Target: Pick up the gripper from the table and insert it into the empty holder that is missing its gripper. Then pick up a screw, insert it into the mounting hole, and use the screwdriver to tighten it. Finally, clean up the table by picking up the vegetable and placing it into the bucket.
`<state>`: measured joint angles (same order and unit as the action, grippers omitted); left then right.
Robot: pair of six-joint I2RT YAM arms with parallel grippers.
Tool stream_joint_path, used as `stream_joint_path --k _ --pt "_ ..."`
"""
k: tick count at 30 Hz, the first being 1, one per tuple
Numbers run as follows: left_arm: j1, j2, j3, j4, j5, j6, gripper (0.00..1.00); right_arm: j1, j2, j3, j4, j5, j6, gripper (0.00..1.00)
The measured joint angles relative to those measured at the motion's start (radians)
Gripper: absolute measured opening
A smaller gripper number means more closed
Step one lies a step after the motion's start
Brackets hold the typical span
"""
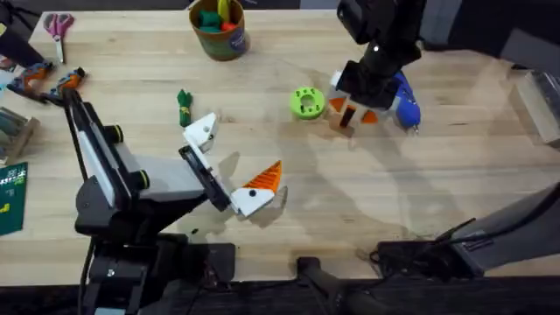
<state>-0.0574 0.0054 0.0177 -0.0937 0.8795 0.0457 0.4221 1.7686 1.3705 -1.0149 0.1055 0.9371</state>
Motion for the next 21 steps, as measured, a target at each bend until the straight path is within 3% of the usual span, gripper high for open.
stream_joint_path --k 3,4,13,21 --pt "0.000 0.000 0.000 0.000 0.000 0.000 0.985 0.000 0.000 0.000 0.000 -0.002 0.001 0.133" --pt "0.000 0.000 0.000 0.000 0.000 0.000 0.985 0.000 0.000 0.000 0.000 -0.002 0.005 0.040" --pt "0.000 0.000 0.000 0.000 0.000 0.000 0.985 0.000 -0.013 0.001 -0.004 -0.023 -0.014 0.016" --pt "0.000 0.000 0.000 0.000 0.000 0.000 0.985 0.000 -0.181 0.001 -0.136 -0.051 -0.072 0.016"
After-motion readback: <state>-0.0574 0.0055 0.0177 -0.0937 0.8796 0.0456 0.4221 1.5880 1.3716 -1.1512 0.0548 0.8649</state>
